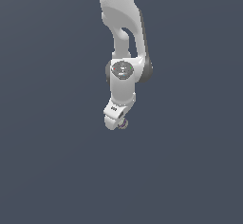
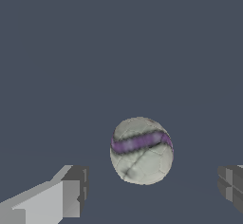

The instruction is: Pick up the object and move it to a goal position.

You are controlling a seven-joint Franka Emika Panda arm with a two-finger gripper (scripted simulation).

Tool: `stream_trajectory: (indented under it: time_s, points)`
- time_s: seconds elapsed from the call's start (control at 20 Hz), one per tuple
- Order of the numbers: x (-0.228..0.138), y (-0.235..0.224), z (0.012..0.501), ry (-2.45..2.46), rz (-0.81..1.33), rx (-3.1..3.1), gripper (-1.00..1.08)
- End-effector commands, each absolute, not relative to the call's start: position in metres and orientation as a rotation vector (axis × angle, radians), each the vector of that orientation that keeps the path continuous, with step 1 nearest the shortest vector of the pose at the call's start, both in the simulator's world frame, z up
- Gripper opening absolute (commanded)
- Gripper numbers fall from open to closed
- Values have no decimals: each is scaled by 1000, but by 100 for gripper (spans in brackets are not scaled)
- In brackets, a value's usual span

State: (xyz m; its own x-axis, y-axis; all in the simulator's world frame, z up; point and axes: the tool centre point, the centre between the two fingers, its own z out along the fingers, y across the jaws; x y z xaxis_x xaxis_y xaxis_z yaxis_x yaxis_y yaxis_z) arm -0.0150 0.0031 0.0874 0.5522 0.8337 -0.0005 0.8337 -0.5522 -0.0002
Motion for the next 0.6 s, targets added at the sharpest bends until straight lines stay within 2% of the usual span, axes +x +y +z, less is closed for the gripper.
stream_trajectory:
  time_s: [0.0,0.3,0.55]
  points:
    - [-15,3,87,1503,0,2759,100]
    - [-15,3,81,1498,0,2761,100]
    - [-16,3,57,1502,0,2759,100]
